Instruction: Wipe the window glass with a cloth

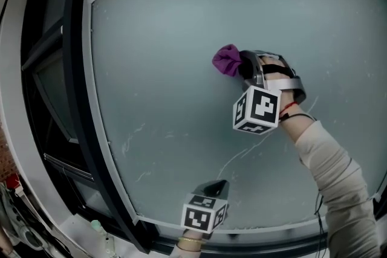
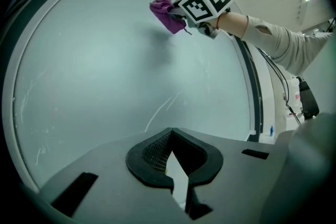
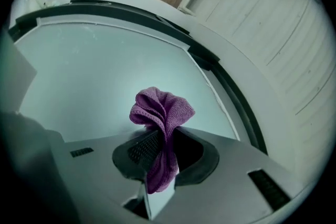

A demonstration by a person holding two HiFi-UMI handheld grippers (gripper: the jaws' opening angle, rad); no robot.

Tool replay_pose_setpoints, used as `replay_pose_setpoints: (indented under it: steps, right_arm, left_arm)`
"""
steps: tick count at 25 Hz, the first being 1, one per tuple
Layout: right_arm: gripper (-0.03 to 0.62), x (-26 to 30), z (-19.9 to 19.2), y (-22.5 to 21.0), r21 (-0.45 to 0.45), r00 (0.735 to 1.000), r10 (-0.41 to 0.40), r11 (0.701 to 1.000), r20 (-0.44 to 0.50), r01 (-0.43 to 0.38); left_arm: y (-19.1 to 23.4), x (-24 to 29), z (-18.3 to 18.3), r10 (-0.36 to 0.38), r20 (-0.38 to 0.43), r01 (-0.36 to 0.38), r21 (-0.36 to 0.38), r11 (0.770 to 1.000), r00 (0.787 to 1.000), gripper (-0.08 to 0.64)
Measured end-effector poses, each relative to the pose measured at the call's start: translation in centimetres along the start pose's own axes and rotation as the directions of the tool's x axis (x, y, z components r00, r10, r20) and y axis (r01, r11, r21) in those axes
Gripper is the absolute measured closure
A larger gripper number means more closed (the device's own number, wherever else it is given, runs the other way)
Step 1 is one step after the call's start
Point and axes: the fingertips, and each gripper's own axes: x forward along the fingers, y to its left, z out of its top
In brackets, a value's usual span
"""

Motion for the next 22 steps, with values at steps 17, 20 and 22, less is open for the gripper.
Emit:
replay_pose_setpoints:
  steps: [17,20,22]
  right_arm:
    - [0.531,0.7,0.3,7.7,-0.053,0.98,0.185,0.981,-0.066,-0.189]
    - [0.531,0.1,0.3,9.2,-0.055,0.975,0.211,0.975,-0.066,-0.215]
    - [0.531,-0.4,0.3,10.4,-0.068,0.972,0.226,0.971,-0.066,-0.23]
  left_arm:
    - [1.5,-0.7,-1.1,0.01,-0.012,-0.01,-0.008,1.0,1.0,0.555]
    - [1.5,-0.6,-1.5,0.008,-0.017,-0.008,-0.011,1.0,1.0,0.555]
    - [1.4,-0.6,-1.8,0.009,-0.02,-0.009,-0.013,1.0,1.0,0.555]
